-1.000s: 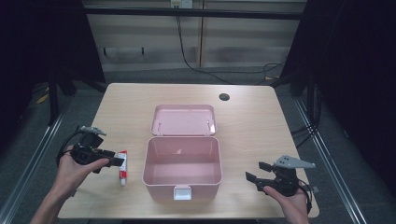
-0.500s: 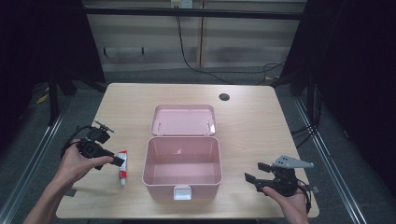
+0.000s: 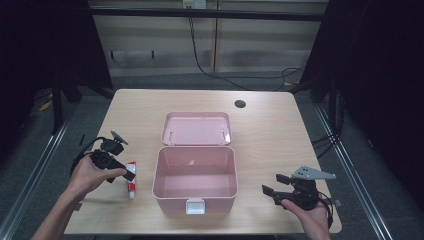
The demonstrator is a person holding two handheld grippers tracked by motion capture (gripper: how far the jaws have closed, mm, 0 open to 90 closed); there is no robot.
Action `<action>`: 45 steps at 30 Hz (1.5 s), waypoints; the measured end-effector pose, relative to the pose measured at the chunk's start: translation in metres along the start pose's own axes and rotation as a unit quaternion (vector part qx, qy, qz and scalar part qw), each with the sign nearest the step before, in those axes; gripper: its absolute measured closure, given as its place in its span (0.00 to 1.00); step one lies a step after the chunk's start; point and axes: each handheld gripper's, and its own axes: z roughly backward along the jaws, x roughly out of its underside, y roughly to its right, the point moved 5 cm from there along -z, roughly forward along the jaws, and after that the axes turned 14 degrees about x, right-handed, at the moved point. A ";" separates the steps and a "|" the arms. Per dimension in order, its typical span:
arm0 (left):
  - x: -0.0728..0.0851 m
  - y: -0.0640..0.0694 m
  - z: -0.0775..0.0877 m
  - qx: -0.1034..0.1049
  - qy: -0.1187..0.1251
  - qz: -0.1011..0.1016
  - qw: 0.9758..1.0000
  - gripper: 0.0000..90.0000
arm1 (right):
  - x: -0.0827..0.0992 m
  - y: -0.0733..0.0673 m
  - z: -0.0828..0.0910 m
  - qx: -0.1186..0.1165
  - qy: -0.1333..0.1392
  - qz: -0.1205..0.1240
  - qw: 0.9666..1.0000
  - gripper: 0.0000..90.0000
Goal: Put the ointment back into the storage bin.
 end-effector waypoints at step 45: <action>-0.007 -0.013 -0.042 -0.040 -0.047 -0.011 0.998 0.67 | 0.001 -0.002 -0.003 -0.007 -0.011 0.000 1.000 0.28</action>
